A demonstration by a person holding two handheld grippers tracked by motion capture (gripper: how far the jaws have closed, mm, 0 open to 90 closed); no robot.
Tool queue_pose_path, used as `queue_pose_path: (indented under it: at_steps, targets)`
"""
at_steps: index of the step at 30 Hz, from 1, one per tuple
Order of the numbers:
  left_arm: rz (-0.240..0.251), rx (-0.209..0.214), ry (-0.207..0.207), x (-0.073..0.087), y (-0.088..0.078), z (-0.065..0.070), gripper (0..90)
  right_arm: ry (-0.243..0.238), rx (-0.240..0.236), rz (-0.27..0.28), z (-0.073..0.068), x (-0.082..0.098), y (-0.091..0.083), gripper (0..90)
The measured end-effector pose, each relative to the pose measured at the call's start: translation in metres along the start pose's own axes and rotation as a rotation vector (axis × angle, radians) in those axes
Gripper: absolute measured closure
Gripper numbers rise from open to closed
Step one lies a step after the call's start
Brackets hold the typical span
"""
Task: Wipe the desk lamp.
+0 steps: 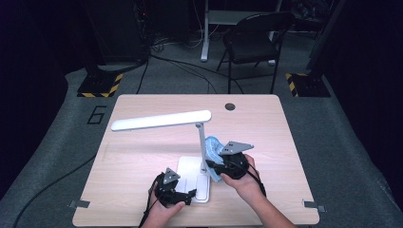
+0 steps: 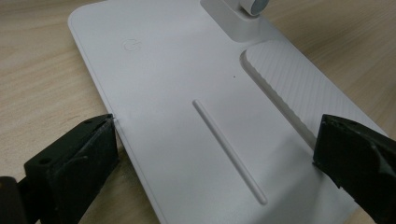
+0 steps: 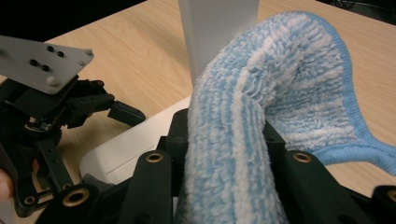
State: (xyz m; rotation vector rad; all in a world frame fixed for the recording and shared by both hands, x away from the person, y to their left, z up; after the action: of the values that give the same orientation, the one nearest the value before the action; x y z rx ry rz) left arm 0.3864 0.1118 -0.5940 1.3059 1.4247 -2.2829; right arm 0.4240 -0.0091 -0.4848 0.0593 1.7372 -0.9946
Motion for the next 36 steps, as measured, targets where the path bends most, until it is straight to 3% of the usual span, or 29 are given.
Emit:
queue_pose_path:
  at_steps: [13, 14, 17, 18, 19, 28, 36]
  targets:
    - [-0.002, 0.002, -0.002, 0.0, 0.0, 0.0, 0.0, 0.028, -0.004, -0.041, 0.004, 0.02, 0.014, 66.1]
    - [-0.001, 0.0, 0.0, 0.0, 0.0, 0.0, 0.0, 0.046, 0.0, -0.046, 0.003, 0.023, 0.016, 66.1]
    - [-0.001, 0.0, -0.001, 0.0, 0.0, 0.0, 0.0, 0.037, -0.004, -0.05, 0.004, 0.025, 0.017, 66.1]
    - [-0.003, 0.001, -0.002, 0.0, 0.0, 0.0, 0.0, 0.055, 0.004, -0.057, 0.005, 0.028, 0.019, 66.0]
    - [-0.003, 0.001, -0.003, 0.0, 0.0, 0.0, 0.0, 0.04, 0.002, -0.058, 0.006, 0.03, 0.021, 66.0]
    - [-0.003, 0.001, -0.003, 0.0, 0.0, 0.0, 0.0, 0.053, 0.066, -0.115, 0.014, 0.054, 0.033, 65.4]
    - [-0.003, 0.001, -0.002, 0.0, 0.0, 0.0, 0.0, 0.065, 0.113, -0.106, 0.025, 0.062, 0.026, 65.6]
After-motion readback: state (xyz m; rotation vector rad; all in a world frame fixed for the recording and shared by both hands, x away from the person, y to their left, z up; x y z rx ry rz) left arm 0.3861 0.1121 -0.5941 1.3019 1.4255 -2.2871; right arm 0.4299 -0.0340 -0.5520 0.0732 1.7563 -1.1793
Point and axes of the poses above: each handheld gripper's, and its own axes: y roughly forward along the jaws, x roughly out of its underside, z roughly to its right, the point moved 10 cm from there along y, roughly forward along the jaws, and after that the axes turned 2 degrees about -z, right-handed, at the moved point
